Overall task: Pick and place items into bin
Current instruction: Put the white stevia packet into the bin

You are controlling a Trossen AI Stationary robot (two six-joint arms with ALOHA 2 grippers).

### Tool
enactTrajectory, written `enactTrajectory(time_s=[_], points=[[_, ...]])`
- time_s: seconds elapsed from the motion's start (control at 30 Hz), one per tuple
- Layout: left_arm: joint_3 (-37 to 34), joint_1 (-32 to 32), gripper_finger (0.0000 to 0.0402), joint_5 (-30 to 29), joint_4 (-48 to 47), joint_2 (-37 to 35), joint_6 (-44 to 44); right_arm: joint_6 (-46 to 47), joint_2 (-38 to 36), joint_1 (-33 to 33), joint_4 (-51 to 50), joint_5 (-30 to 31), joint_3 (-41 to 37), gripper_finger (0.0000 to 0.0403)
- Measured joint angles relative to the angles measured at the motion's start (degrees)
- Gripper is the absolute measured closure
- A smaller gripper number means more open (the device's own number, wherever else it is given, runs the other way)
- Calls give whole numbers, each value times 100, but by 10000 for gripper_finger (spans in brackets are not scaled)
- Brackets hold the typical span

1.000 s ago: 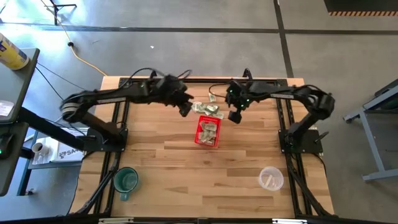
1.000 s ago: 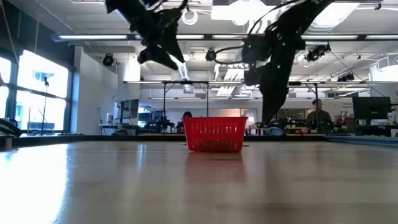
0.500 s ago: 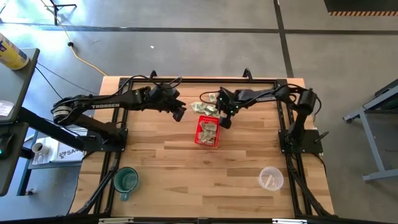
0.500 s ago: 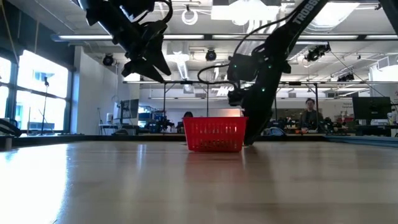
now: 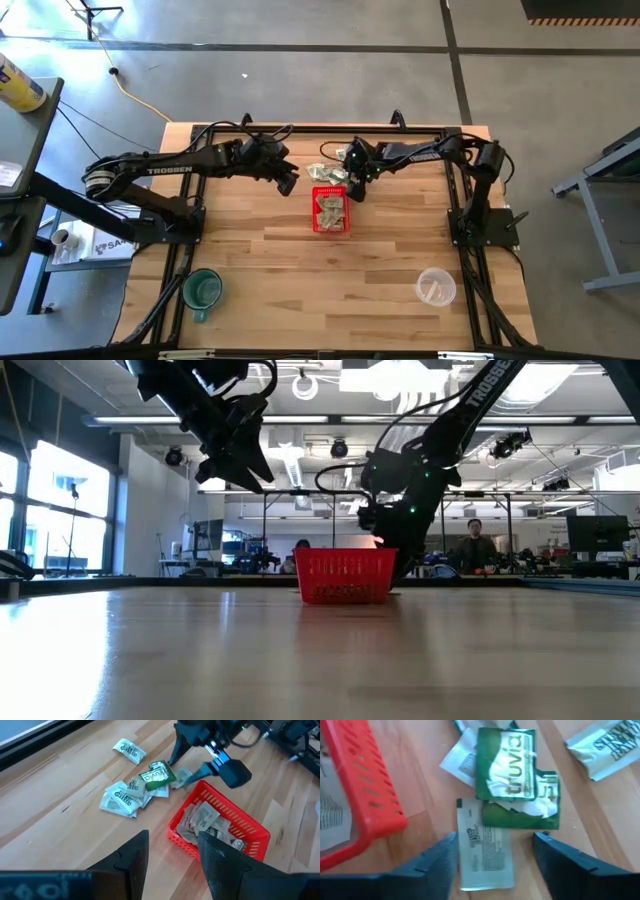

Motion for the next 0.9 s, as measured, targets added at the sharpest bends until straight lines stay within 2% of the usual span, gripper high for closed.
enactTrajectory(time_s=[0.17, 0.37, 0.57, 0.67, 0.73, 0.8, 0.9], points=[[0, 0, 197, 4, 4, -2, 4, 29, 183, -26, -178, -126, 13, 245], [0, 0, 197, -2, 55, -1, 2, 13, 58, 188, -657, -54, 10, 384], [0, 0, 197, -4, 108, 0, 0, 476, -943, 344, -1842, -63, -109, 391], [2, 0, 197, -93, 90, 39, -2, 636, -1733, 441, -1786, -102, -33, 397], [2, 0, 197, -187, 51, 105, 0, 763, -2087, 573, -1851, -481, -46, 394], [5, -1, 197, -385, 65, 215, 7, 1017, -2175, 730, -1536, -895, -60, 396], [7, 51, 197, -561, 67, 507, 54, 1362, -2052, 963, -877, -1158, -46, 399]])
